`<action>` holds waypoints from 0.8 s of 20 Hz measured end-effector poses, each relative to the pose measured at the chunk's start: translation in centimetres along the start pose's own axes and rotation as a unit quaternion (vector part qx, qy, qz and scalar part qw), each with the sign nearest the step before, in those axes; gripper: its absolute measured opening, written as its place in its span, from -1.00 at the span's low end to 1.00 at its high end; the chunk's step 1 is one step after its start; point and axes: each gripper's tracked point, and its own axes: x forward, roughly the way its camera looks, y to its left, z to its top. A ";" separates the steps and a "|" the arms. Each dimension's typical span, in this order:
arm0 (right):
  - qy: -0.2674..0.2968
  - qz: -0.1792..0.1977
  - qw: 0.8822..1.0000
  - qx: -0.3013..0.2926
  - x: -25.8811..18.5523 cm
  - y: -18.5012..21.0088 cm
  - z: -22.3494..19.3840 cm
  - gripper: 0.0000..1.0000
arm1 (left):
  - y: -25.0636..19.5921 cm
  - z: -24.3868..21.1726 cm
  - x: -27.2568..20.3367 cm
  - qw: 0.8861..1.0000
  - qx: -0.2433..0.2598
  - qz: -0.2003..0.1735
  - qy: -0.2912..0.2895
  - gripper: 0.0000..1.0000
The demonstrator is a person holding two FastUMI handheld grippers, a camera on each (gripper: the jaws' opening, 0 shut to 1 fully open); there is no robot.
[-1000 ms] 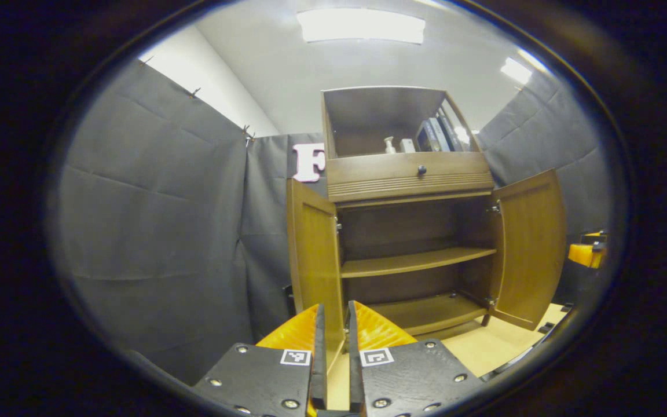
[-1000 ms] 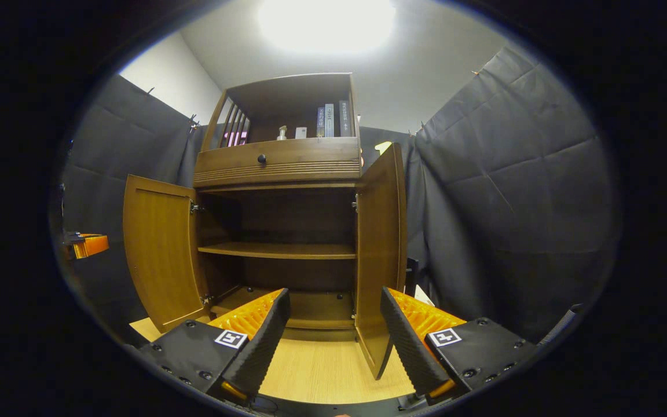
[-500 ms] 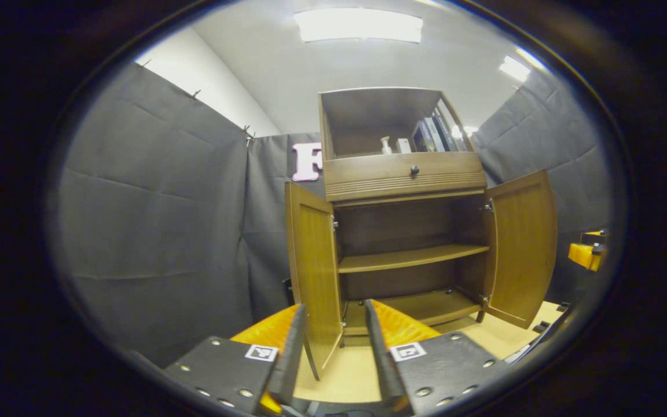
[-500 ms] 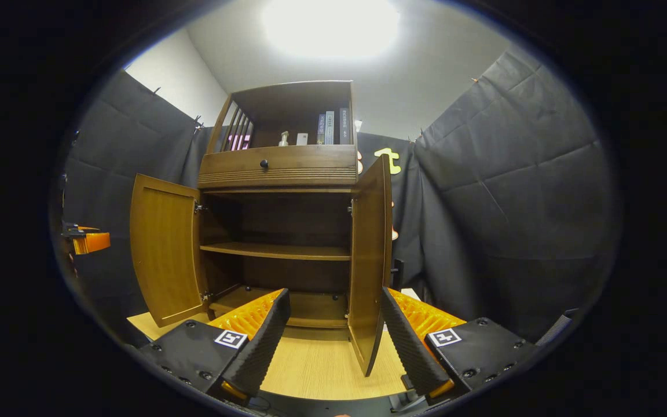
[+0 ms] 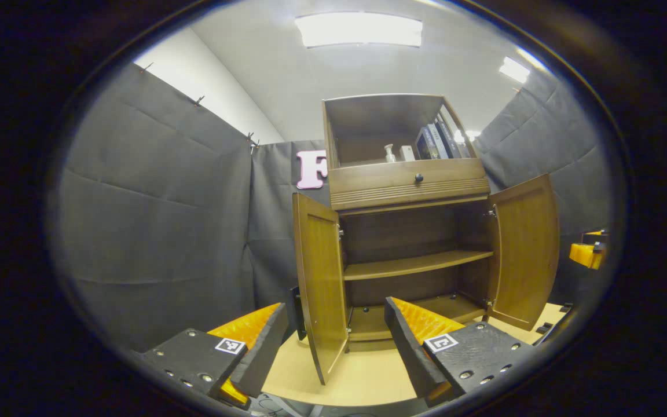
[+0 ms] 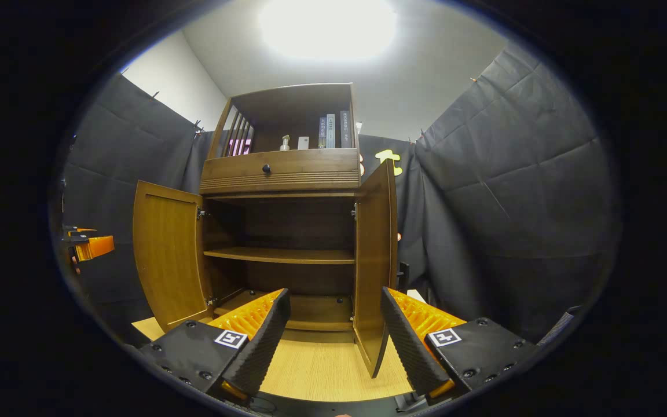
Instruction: Open the right door of the double-door shoe cabinet with the right hand, and open the left door with the left hand.
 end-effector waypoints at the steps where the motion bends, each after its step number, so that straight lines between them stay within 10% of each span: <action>1: 0.000 0.000 1.000 0.002 0.1 0.0 0.1 0.95 | 0.2 0.0 0.2 1.000 0.000 0.001 -0.001 0.96; 16: -0.003 -0.008 1.000 0.001 0.7 0.1 0.5 0.95 | 0.4 0.2 0.6 1.000 0.007 0.010 -0.011 0.96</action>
